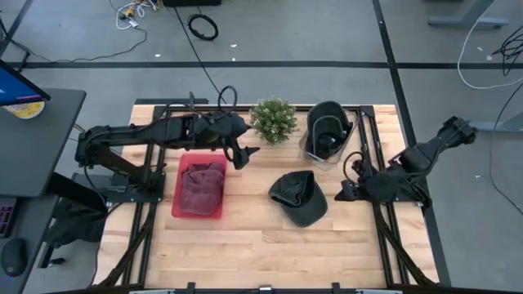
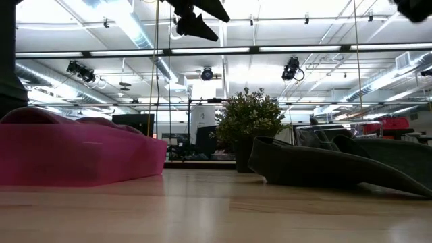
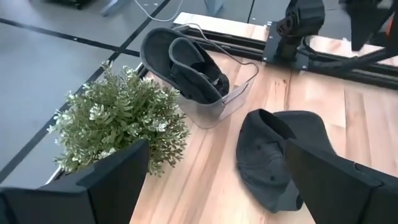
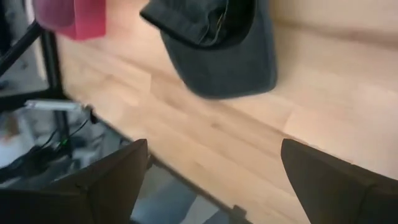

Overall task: Pick & Place hat
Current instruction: Put the black cap into the transparent bin

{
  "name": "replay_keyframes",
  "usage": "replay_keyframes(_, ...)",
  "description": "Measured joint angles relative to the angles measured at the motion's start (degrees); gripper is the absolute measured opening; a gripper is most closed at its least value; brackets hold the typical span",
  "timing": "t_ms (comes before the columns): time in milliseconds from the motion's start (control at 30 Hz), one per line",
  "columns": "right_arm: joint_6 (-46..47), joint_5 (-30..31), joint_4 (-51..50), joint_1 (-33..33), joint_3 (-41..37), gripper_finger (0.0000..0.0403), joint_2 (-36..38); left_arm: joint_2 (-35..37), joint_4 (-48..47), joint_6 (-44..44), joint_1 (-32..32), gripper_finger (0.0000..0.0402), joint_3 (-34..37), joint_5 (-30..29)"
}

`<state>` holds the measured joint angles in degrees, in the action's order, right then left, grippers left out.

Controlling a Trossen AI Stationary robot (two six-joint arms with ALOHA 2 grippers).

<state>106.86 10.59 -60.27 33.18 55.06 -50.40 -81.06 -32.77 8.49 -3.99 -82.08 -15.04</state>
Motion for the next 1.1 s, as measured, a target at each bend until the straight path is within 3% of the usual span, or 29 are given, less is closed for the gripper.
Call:
replay_keyframes(233, 2.25, 8.85, -12.58, 7.08, 11.8, 0.0371, -17.46, 0.0, 0.02, -3.59, -3.1, 0.0376, 0.0, 2.86)
replay_keyframes(433, 8.39, 4.15, -14.5, 8.49, 10.54, 0.0371, -27.71, 0.0, 0.02, -5.3, -4.52, 0.0376, 0.0, 4.7)
replay_keyframes(800, 11.22, 7.17, -10.25, 8.16, 6.37, 0.0371, -30.5, 0.0, 0.11, -4.24, -4.8, 0.0376, 0.0, 6.79)
replay_keyframes(1100, 9.56, 5.61, -9.73, 8.36, 5.82, 0.0371, -30.5, 0.02, 0.16, -1.26, -4.46, 0.0376, 0.0, 7.84)
